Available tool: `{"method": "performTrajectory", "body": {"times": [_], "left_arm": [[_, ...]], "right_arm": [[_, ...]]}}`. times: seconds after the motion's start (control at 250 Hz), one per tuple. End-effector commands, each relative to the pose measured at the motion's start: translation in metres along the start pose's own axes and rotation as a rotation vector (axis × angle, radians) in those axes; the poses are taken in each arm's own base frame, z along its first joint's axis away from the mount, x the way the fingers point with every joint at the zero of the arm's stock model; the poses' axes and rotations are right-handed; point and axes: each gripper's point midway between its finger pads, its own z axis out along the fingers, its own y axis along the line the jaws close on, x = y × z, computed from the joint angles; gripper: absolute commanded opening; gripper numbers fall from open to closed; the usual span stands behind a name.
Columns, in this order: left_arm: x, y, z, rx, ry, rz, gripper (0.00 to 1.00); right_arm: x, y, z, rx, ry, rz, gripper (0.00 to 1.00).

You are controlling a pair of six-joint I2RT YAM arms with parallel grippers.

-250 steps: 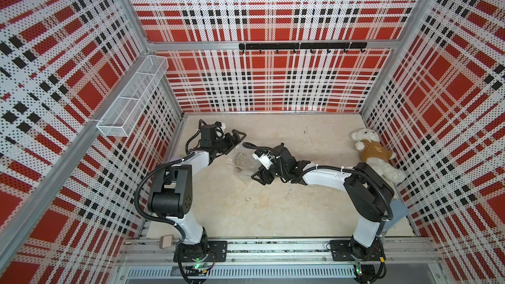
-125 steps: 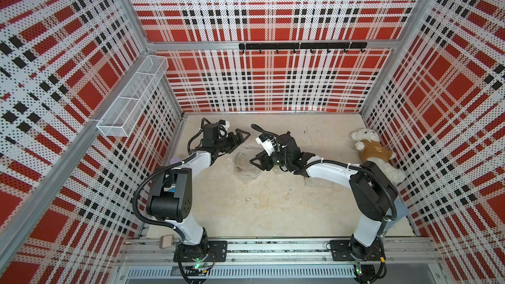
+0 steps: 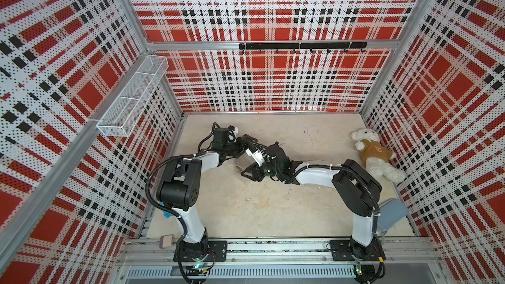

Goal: Unpack dinner plates from bubble wrap
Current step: Unwrap the bubble wrap at the center of the board.

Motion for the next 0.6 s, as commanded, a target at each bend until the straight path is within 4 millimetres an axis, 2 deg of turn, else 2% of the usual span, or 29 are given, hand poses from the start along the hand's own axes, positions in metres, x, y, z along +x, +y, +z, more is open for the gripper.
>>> {"method": "performTrajectory", "body": {"times": [0.0,0.192,0.46,0.596], "left_arm": [[-0.006,-0.001,0.000,0.022,-0.019,-0.001,0.95],[-0.006,0.003,-0.001,0.013,-0.022,-0.007,0.94],[-0.003,0.011,0.000,-0.004,-0.020,-0.010,0.94],[-0.002,0.014,-0.001,-0.012,-0.023,-0.013,0.94]], "right_arm": [[0.018,-0.003,0.005,0.010,-0.009,0.026,0.43],[0.048,-0.015,0.007,0.045,0.017,0.073,0.44],[0.066,-0.019,0.014,0.080,0.036,0.065,0.45],[0.071,-0.024,0.011,0.128,0.031,0.054,0.47]]}}
